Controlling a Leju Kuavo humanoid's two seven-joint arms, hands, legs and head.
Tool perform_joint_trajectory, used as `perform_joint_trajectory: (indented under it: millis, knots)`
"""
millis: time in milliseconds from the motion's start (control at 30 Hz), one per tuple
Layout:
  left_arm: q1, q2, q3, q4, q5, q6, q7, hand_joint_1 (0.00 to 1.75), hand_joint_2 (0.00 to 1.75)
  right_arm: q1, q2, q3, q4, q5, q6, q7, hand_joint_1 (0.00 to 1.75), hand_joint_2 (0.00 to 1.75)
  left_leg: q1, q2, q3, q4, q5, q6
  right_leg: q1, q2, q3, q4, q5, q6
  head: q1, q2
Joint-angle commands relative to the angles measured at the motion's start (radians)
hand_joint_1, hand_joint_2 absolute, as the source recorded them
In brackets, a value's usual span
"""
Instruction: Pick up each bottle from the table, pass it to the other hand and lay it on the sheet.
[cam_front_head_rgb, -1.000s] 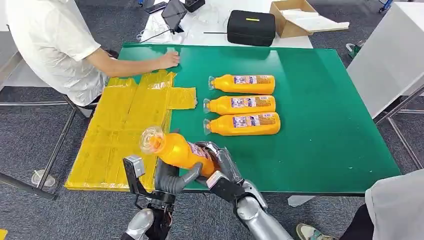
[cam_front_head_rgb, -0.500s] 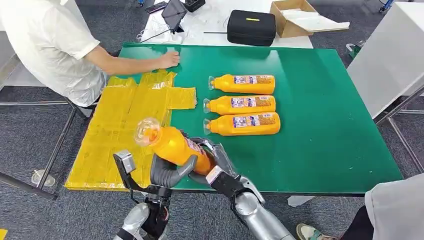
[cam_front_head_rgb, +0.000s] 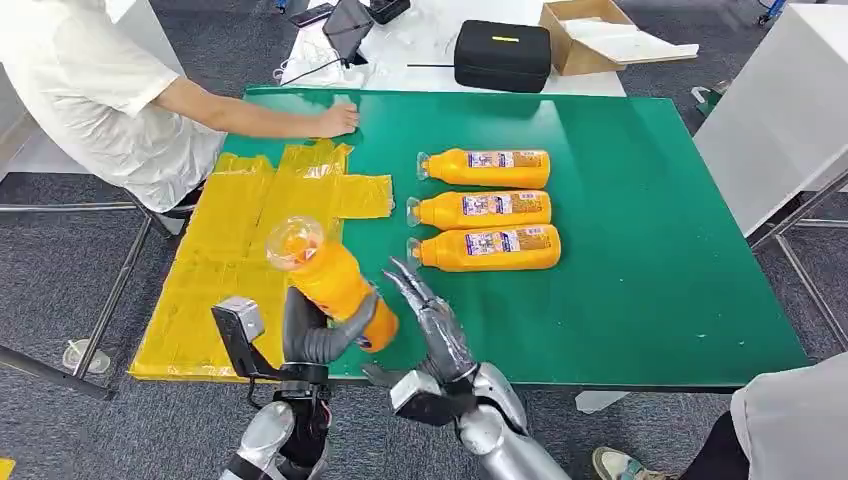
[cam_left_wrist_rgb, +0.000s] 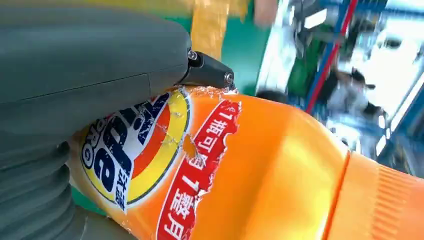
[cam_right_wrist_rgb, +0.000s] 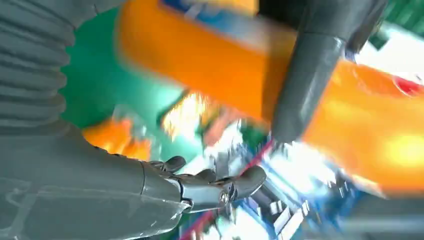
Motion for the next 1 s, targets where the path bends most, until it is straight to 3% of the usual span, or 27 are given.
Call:
perform_joint_trajectory:
  millis: [33, 100, 133, 167, 200, 233, 333, 633, 667, 800, 1000]
  knots:
    - [-0.015, 0.024, 0.027, 0.009, -0.036, 0.063, -0.001, 1.75, 1.75, 0.020, -0.030, 0.020, -0.029, 0.037, -0.071, -0.012, 0.00, 0.00, 0.000, -0.001, 0.003, 0.000, -0.001, 0.000, 0.000, 0.000, 0.004, 0.000, -0.001, -0.002, 0.000, 0.000]
    - [-0.024, 0.025, 0.035, 0.014, -0.146, 0.231, -0.013, 1.75, 1.75, 0.053, -0.020, -0.002, -0.059, 0.044, -0.204, -0.031, 0.00, 0.00, 0.000, 0.000, 0.004, 0.000, -0.001, 0.000, 0.000, 0.000, 0.004, 0.000, -0.001, -0.002, 0.000, 0.000]
    - [-0.033, 0.038, 0.026, 0.020, -0.298, 0.392, -0.032, 1.75, 1.75, 0.079, -0.029, -0.003, -0.104, 0.029, -0.284, -0.031, 0.00, 0.00, 0.000, 0.000, 0.002, 0.000, 0.000, 0.000, 0.000, 0.000, 0.002, 0.000, 0.000, -0.001, 0.000, 0.000]
    - [-0.038, 0.045, 0.023, 0.028, -0.383, 0.470, -0.032, 1.75, 1.75, 0.106, -0.019, -0.047, -0.158, 0.055, -0.284, -0.031, 0.00, 0.00, 0.000, -0.002, 0.001, 0.000, 0.000, 0.000, 0.000, -0.001, 0.001, 0.000, 0.000, -0.001, 0.000, 0.000]
    - [-0.013, -0.001, 0.162, 0.034, -0.661, 0.475, -0.024, 1.75, 1.75, 0.159, 0.010, -0.126, -0.254, 0.083, -0.284, -0.031, 0.00, 0.00, 0.000, -0.003, 0.005, 0.001, -0.002, 0.000, 0.001, -0.002, 0.005, 0.001, -0.002, -0.002, 0.000, 0.000]
    - [-0.002, -0.017, 0.211, 0.027, -0.790, 0.475, 0.002, 1.75, 1.75, 0.189, 0.032, -0.183, -0.314, 0.102, -0.284, -0.031, 0.00, 0.00, 0.000, -0.001, 0.001, 0.000, 0.000, 0.000, 0.000, -0.001, 0.001, 0.000, -0.001, -0.001, 0.000, 0.000]
    - [0.001, 0.029, 0.198, -0.004, -0.892, 0.475, 0.095, 1.75, 1.75, 0.256, 0.087, -0.342, -0.483, 0.116, -0.284, -0.031, 0.00, 0.00, 0.000, -0.004, 0.001, 0.001, -0.001, 0.000, 0.000, -0.003, 0.002, 0.002, -0.002, -0.002, 0.000, 0.000]
    - [0.001, 0.029, 0.198, -0.004, -0.892, 0.475, 0.095, 1.75, 1.75, 0.256, 0.087, -0.342, -0.483, 0.116, -0.284, -0.031, 0.00, 0.00, 0.000, -0.004, 0.001, 0.000, 0.000, 0.000, 0.000, -0.002, 0.001, 0.000, 0.000, -0.001, 0.000, 0.000]
    - [0.000, 0.026, 0.215, -0.002, -0.993, 0.475, 0.140, 1.75, 1.75, 0.262, 0.098, -0.367, -0.508, 0.110, -0.284, -0.031, 0.00, 0.00, 0.000, -0.004, 0.003, 0.000, -0.001, 0.000, 0.000, -0.002, 0.003, 0.000, -0.001, -0.002, 0.000, 0.000]
    - [-0.101, 0.095, 0.192, 0.177, -1.431, 0.451, 0.430, 1.75, 1.75, 0.256, 0.065, -0.343, -0.498, 0.033, -0.284, -0.031, 0.00, 0.00, 0.000, -0.005, 0.002, -0.001, 0.001, -0.001, 0.000, -0.003, 0.003, -0.001, 0.000, -0.001, 0.000, 0.000]
    - [-0.339, 0.144, 0.063, 0.501, -1.468, 0.123, 0.537, 1.75, 1.75, 0.176, 0.015, -0.187, -0.348, -0.090, -0.284, -0.031, 0.00, 0.00, 0.000, -0.005, 0.003, -0.001, 0.002, -0.001, 0.000, -0.003, 0.003, -0.001, 0.001, -0.002, 0.000, 0.000]
